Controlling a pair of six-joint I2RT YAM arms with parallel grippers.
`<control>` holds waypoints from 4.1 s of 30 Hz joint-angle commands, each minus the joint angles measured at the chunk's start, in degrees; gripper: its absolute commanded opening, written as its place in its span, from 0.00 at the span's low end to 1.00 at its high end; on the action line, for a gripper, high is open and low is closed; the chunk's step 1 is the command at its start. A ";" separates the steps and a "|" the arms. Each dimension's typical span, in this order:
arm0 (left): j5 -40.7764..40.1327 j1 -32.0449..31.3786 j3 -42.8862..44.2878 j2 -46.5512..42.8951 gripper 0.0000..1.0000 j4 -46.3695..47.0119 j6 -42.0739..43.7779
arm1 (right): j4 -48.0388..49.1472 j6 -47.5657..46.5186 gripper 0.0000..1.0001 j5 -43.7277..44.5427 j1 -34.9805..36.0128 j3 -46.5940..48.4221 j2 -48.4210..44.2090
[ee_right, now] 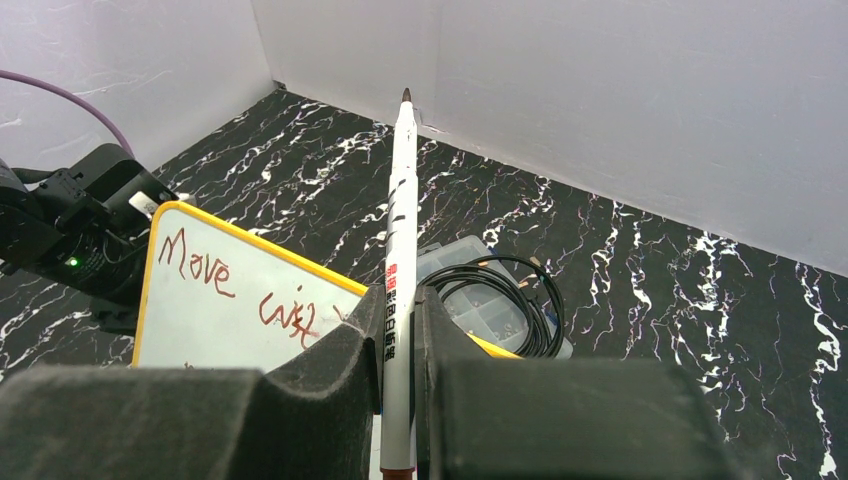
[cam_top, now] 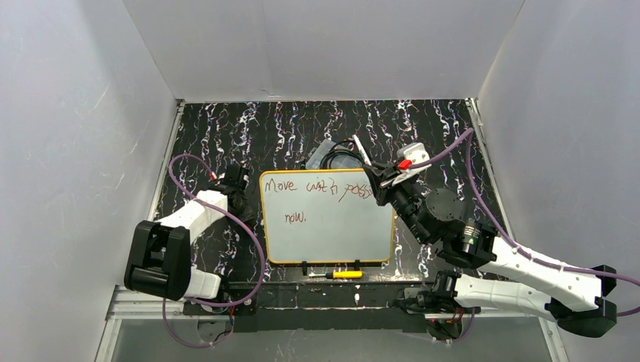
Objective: Write a sentence on the whiteboard
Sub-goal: Pick up the pen cap from the center of the board, then insert the whiteboard marker without the cap into the pen cap.
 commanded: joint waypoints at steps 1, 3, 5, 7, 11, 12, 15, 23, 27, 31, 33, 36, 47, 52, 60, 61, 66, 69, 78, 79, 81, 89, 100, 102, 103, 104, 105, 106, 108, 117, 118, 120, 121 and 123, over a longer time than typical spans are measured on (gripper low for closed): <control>1.25 -0.32 -1.43 -2.19 0.30 -2.66 -0.78 | 2.81 -0.31 0.01 -0.19 -0.13 0.20 -0.38; 1.37 -0.32 -1.68 -1.60 0.28 -2.49 -0.80 | 2.81 -0.31 0.01 -0.16 -0.13 0.20 -0.43; 1.29 -0.32 -1.52 -0.68 0.25 -2.23 -0.65 | 2.81 -0.31 0.01 -0.19 -0.13 0.11 -0.41; 1.58 -0.32 -1.32 0.06 0.21 -2.02 -0.50 | 2.81 -0.24 0.01 -0.24 -0.13 0.17 -0.44; 0.34 -0.32 -1.66 0.13 0.08 -2.00 -0.38 | 2.59 -0.13 0.01 -0.76 -0.13 0.20 -0.45; -0.01 -0.32 -1.87 -0.30 0.05 -2.00 -0.55 | 2.51 -0.13 0.01 -0.90 -0.13 0.24 -0.50; -0.14 -0.27 -2.34 -4.06 0.00 -2.00 -2.00 | 1.86 0.09 0.01 -2.65 -0.13 0.46 -0.55; 0.47 -0.32 4.75 -23.62 0.00 -3.78 -6.33 | 2.33 1.52 0.01 -13.63 -0.13 0.69 0.61; -0.42 -0.26 10.67 -29.66 0.00 -6.13 -6.51 | 4.12 5.42 0.01 -18.07 -0.13 0.58 3.13; -2.11 -0.28 14.41 -34.80 0.00 -6.45 -6.82 | 5.57 8.44 0.01 -23.37 -0.12 1.18 6.37; -1.29 -0.26 15.93 -36.18 0.00 -5.44 -7.13 | 6.00 9.18 0.01 -25.95 -0.08 1.76 7.94; 3.70 -0.32 17.84 -36.52 0.00 -3.30 -10.07 | 6.38 10.14 0.01 -27.60 0.08 2.70 10.33; 17.16 -0.40 12.26 -39.76 0.00 8.32 -24.23 | 8.13 11.92 0.01 -19.29 5.66 5.65 19.26; 19.55 -0.87 10.48 -40.04 0.00 10.91 -27.86 | 10.83 12.17 0.01 -17.31 6.63 5.64 21.32; 19.97 -2.14 8.65 -40.79 0.00 11.98 -29.70 | 11.77 11.78 0.01 -16.11 6.82 7.02 23.64; 20.05 -2.20 8.38 -40.89 0.00 12.25 -29.79 | 11.78 11.67 0.01 -16.20 6.82 7.16 23.89; 20.44 -2.42 7.84 -40.64 0.00 13.12 -30.23 | 11.86 11.65 0.01 -16.70 6.82 7.97 25.30; 20.29 -2.51 7.70 -40.72 0.00 13.30 -30.30 | 11.71 11.73 0.01 -17.01 6.82 8.27 26.02; 20.28 -2.60 7.16 -41.16 0.00 13.65 -30.62 | 11.83 11.66 0.01 -16.72 6.82 8.81 26.97; 20.28 -2.58 7.08 -41.16 0.00 13.65 -30.61 | 12.06 11.65 0.01 -16.61 6.82 8.73 26.94; 20.51 -2.56 7.02 -41.01 0.00 13.65 -30.53 | 12.33 11.52 0.01 -16.37 6.82 8.62 26.96; 21.16 -2.73 6.84 -40.90 0.00 13.58 -30.53 | 12.73 10.96 0.01 -14.53 6.82 8.55 27.28; 21.37 -3.05 6.52 -40.73 0.00 13.65 -30.78 | 13.06 10.51 0.01 -14.36 6.82 8.90 27.91; 21.42 -3.11 6.62 -40.64 0.00 13.65 -30.78 | 13.09 10.50 0.01 -14.29 6.82 8.98 28.06; 21.37 -3.13 6.62 -40.64 0.00 13.60 -30.77 | 13.03 10.48 0.01 -14.25 6.82 9.05 28.17; 21.34 -3.08 6.62 -40.68 0.00 13.64 -30.87 | 12.89 10.42 0.01 -14.21 6.82 9.19 28.34; 21.25 -3.10 6.54 -40.72 0.00 13.65 -30.88 | 12.84 10.43 0.01 -14.28 6.82 9.31 28.51; 21.24 -3.15 6.56 -40.77 0.00 13.65 -30.98 | 12.83 10.46 0.01 -14.37 6.82 9.33 28.67; 21.34 -3.17 6.62 -40.81 0.00 13.65 -30.86 | 12.97 10.50 0.01 -14.11 6.82 9.25 28.68; 21.25 -3.60 5.83 -41.88 0.00 13.74 -31.19 | 13.19 10.94 0.01 -11.40 6.82 10.85 30.01; 21.17 -3.65 5.46 -42.13 0.00 13.97 -31.27 | 13.51 10.94 0.01 -11.39 6.82 11.12 30.15; 21.23 -3.84 4.02 -42.66 0.00 15.18 -31.99 | 14.19 10.89 0.01 -11.39 6.82 11.61 30.57; 21.24 -3.90 3.39 -42.97 0.00 15.98 -32.45 | 14.31 10.86 0.01 -11.28 6.82 12.08 30.91; 21.24 -4.07 2.66 -43.32 0.00 17.08 -32.70 | 14.45 10.93 0.01 -10.69 6.82 12.98 31.66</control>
